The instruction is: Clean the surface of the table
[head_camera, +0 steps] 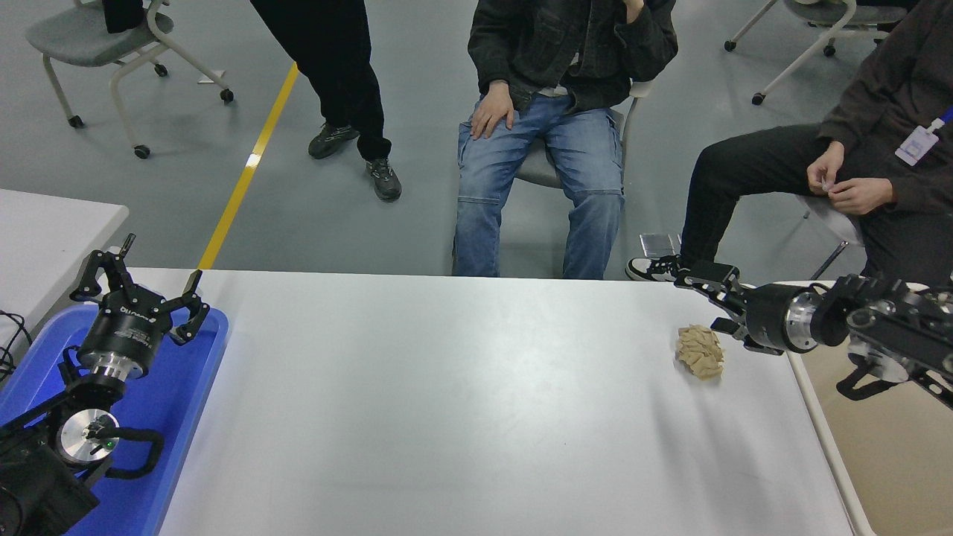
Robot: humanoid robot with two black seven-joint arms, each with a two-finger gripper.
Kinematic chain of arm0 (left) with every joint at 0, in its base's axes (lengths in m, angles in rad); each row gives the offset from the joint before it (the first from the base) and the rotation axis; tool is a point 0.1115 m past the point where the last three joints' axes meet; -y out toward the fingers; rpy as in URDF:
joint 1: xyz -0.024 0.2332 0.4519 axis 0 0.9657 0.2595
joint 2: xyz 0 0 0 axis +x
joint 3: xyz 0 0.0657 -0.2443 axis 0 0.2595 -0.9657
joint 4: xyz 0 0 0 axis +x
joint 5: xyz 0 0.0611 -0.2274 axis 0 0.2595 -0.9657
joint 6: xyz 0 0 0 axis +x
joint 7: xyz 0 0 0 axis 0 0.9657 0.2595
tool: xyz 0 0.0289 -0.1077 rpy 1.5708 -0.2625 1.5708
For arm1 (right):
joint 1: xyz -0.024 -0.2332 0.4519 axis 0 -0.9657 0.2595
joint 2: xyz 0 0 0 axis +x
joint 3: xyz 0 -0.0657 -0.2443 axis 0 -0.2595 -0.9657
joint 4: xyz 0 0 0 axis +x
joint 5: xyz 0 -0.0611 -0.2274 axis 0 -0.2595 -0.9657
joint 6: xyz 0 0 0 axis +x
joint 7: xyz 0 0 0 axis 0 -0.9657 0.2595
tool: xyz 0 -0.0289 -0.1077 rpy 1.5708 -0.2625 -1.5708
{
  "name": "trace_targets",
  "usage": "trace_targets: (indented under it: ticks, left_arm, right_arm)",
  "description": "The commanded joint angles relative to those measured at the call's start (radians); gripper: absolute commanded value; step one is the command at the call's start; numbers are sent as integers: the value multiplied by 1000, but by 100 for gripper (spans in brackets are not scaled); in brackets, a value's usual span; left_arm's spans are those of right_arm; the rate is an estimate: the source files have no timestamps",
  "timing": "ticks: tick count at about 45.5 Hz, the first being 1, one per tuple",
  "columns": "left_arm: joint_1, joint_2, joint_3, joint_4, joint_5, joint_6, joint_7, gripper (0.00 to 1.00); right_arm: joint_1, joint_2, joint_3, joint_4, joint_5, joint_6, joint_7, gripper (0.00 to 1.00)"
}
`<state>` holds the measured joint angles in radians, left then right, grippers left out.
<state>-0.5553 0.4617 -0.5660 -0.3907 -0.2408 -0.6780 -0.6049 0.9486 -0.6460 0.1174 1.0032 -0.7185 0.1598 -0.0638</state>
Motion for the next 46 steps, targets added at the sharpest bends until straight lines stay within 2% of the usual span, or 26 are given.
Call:
trace_targets:
  ticks: [1,9,17,46]
  left_arm:
    - [0,0,0,1,0,0,1,100]
    - [0,0,0,0,0,0,-1,100]
    - [0,0,0,0,0,0,-1,100]
    - [0,0,0,0,0,0,-1,100]
  right_arm:
    - [65,63,-165,-18,-68,-26,-54,100]
    - [95,154,-275,-115,-85,-72,-51,100]
    - [105,169,-317,-181,-102,-74,-44,100]
    - [70,391,-436,-468,-101,-74,-25,99]
